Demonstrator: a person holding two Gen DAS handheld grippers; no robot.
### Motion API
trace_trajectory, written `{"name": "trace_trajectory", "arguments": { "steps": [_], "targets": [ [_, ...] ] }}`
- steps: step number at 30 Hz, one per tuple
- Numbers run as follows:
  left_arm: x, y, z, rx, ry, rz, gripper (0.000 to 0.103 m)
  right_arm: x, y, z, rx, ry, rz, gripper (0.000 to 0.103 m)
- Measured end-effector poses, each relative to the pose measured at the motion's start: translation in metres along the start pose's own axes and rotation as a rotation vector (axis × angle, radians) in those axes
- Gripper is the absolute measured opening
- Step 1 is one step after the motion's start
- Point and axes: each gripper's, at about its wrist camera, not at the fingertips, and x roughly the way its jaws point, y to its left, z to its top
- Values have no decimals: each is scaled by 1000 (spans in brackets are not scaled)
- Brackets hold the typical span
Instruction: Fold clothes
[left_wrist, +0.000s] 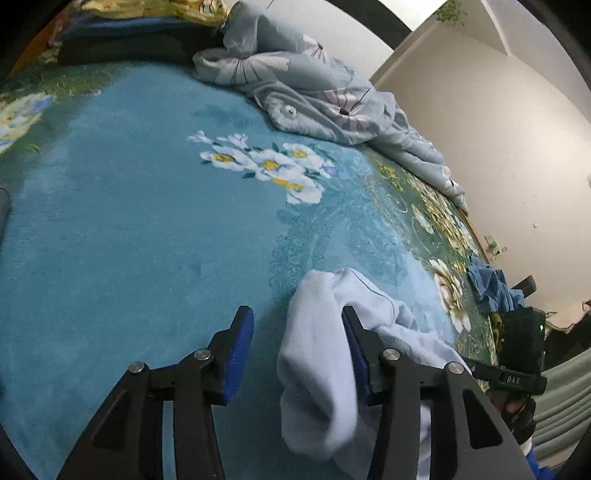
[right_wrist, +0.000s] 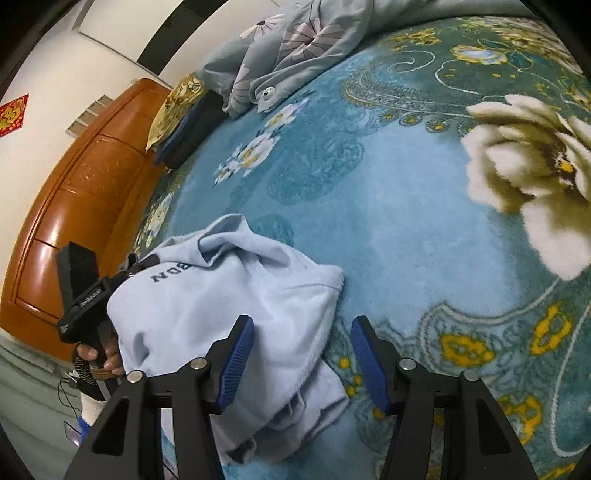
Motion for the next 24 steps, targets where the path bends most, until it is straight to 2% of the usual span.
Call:
{"name": "trace_trajectory", "arguments": {
  "steps": [1, 2, 3, 5, 6, 9, 12, 15, 16, 19, 22, 24],
  "targets": [
    [1, 2, 1, -15, -1, -27, 49, 1, 0, 1, 6, -1, 6, 51],
    [1, 5, 2, -45, -1, -66, 49, 2, 0, 2, 12, -2, 11, 37],
    [1, 9, 3, -78, 0, -107, 49, 4, 0, 2, 19, 4, 21, 30],
    [0, 11, 5, -112, -2, -158, 49, 6, 2, 3, 17, 9, 26, 6],
    [1, 11, 7, -123, 3, -174, 49, 7, 4, 3, 7, 8, 20, 3],
    [5, 11, 14, -150, 27, -212, 49, -4, 13, 6, -39, -20, 1, 3],
    [13, 9, 20, -155, 48, -158, 49, -24, 23, 10, -84, -65, -28, 3],
    [30, 11, 20, -203, 114, -126, 46, -42, 30, 11, -121, -100, -50, 3],
    [34, 11, 20, -209, 133, -120, 40, -46, 32, 10, -128, -104, -56, 3],
    [38, 8, 19, -229, 143, -88, 11, -55, 35, 9, -143, -113, -72, 3],
    [27, -1, 21, -216, 93, -41, 8, -62, 35, 9, -139, -126, -78, 3],
    [4, -18, 26, -156, 31, -34, 7, -73, 38, 12, -150, -146, -89, 3]
  ]
}}
